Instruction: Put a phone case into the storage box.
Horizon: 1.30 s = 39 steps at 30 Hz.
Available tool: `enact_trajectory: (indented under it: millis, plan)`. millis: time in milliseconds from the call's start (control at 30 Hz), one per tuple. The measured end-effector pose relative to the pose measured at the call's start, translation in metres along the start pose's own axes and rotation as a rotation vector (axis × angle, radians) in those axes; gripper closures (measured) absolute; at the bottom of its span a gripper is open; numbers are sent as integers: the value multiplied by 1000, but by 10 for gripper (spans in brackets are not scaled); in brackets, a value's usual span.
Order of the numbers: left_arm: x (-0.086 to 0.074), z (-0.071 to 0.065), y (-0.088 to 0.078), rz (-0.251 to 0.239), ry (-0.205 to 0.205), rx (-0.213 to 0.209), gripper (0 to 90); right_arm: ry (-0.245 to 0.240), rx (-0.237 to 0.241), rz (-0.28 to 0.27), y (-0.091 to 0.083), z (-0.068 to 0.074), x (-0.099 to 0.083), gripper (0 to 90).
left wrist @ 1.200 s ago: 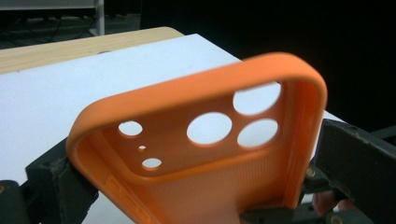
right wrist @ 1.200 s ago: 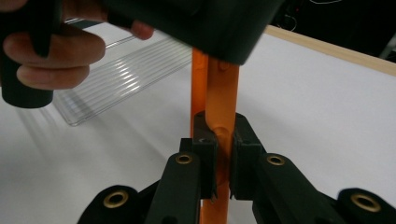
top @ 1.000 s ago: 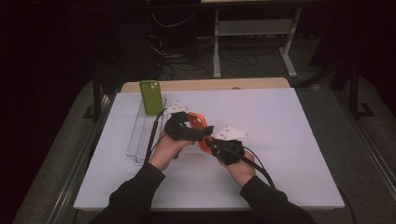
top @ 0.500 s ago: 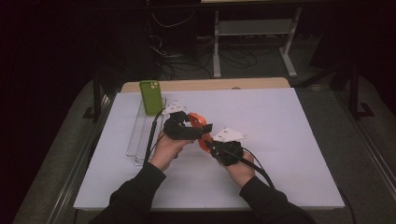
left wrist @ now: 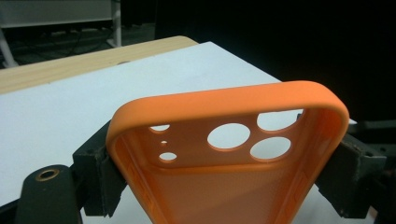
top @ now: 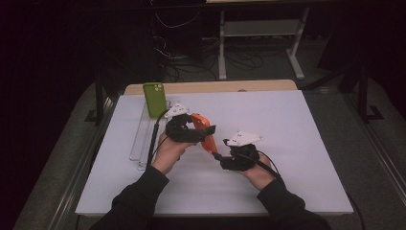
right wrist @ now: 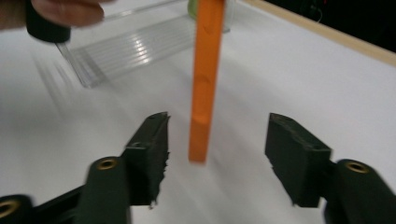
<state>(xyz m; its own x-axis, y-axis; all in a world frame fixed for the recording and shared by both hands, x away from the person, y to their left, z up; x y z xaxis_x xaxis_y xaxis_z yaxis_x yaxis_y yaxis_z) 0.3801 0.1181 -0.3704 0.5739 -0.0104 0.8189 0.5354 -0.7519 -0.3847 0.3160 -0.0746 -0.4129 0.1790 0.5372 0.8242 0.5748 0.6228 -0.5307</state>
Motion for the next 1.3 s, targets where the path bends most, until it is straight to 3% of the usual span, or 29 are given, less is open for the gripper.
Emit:
enact_trajectory:
  millis: [233, 333, 467, 600, 900, 1300]
  plan:
    - [2, 1, -3, -6, 1, 1, 150, 14, -23, 15, -14, -11, -17, 229]
    - [2, 1, -4, -7, 2, -2, 149, 57, -5, 1, -18, -14, -24, 124]
    - [2, 0, -5, 0, 8, -3, 149, 54, -29, 6, -25, -19, -34, 95]
    - [1, 0, -5, -1, 14, -6, 149, 69, -38, 19, -32, -23, -44, 5]
    - [1, 0, -7, 0, 20, -6, 149, 70, -92, 51, -45, -26, -68, 0]
    - [4, -1, -11, -21, 32, 4, 149, 77, -88, 73, -58, -28, -86, 0]
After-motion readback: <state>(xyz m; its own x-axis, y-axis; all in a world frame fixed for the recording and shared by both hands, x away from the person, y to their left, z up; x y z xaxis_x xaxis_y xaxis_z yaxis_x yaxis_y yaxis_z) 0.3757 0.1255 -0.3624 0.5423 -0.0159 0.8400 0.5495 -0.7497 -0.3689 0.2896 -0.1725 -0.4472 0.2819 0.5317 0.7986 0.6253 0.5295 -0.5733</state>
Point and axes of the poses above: each handheld gripper's, and its own axes: y roughly forward along the jaws, x roughly out of its top, z roughly to its left, the point moved 2 cm from there along y, roughly forward along the jaws, and after that the axes turned 14 degrees about -y, right-handed, at the moved point
